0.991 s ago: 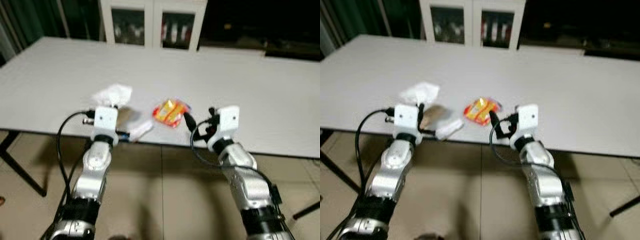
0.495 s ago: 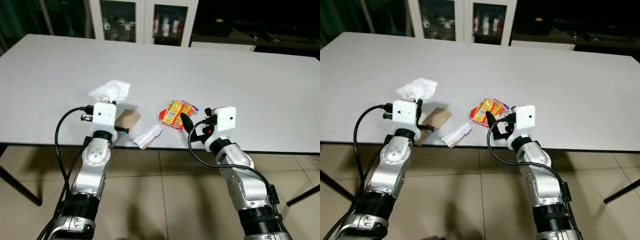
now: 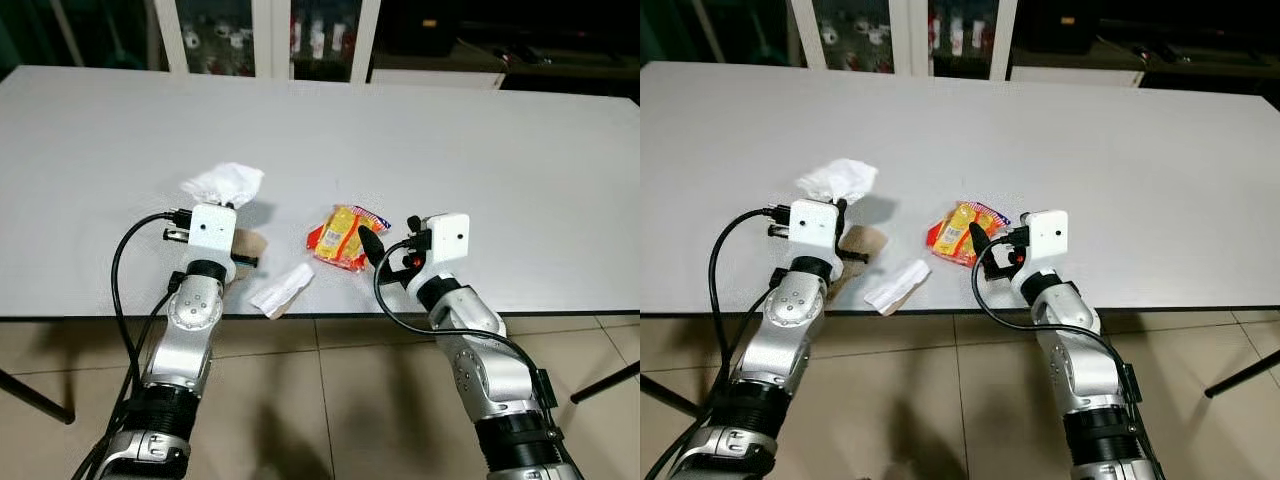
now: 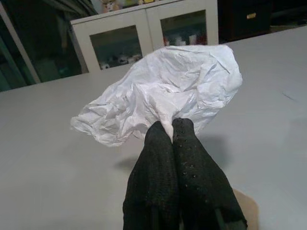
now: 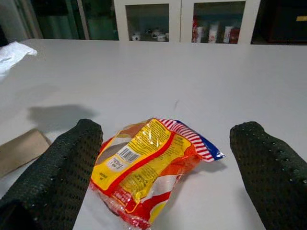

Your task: Picking trash to rubbish bin

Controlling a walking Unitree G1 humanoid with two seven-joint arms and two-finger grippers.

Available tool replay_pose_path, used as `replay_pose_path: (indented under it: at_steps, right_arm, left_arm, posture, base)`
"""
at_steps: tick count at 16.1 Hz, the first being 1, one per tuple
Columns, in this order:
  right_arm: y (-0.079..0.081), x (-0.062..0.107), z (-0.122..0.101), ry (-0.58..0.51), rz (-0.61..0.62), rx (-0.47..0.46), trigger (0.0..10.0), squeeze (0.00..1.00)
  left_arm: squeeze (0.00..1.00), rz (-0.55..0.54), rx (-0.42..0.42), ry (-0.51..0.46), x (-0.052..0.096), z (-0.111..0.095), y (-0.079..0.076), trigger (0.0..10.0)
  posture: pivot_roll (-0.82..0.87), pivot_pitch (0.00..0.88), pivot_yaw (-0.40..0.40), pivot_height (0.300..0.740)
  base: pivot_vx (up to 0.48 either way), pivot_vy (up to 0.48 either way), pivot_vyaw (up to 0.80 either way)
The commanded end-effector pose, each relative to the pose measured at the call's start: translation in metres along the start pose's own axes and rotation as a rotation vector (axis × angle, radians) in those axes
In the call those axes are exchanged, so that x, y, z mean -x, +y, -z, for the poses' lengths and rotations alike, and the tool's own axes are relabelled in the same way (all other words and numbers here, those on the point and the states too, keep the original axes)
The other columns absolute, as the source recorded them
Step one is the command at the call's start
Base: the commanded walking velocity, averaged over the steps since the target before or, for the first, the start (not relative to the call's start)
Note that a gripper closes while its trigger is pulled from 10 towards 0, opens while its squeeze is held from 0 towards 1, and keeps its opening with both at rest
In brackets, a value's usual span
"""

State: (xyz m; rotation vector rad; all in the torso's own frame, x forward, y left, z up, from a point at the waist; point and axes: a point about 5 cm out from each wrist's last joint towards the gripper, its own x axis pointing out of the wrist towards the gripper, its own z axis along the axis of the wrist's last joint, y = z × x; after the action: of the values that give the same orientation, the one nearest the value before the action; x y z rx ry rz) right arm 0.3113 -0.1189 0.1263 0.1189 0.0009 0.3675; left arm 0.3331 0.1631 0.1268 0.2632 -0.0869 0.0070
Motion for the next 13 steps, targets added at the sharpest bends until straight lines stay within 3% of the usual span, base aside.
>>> replay_pose_path:
  at_steps: [1, 3, 13]
  right_arm:
    - [-0.0011, -0.0011, -0.0033, -0.002, 0.009, 0.000, 10.0, 0.00]
    - [-0.0009, -0.0012, -0.0040, -0.008, 0.006, 0.003, 10.0, 0.00]
    - [0.0018, -0.0006, -0.0033, -0.008, -0.016, -0.002, 10.0, 0.00]
  left_arm:
    - [0.00, 0.008, -0.003, 0.003, -0.0020, -0.0015, -0.0013, 10.0]
    - [0.00, 0.009, -0.003, 0.002, -0.0020, -0.0019, -0.0014, 10.0]
    - [0.00, 0.008, 0.003, -0.013, -0.0031, -0.0056, -0.0012, 10.0]
  posture:
    - [-0.02, 0.043, -0.047, 0.740]
    - [-0.03, 0.046, -0.047, 0.740]
    - [-0.02, 0.046, -0.045, 0.740]
  base:
    - [0.300, 0.000, -0.79]
    - [0.307, 0.000, -0.78]
    - [0.298, 0.000, 0.00]
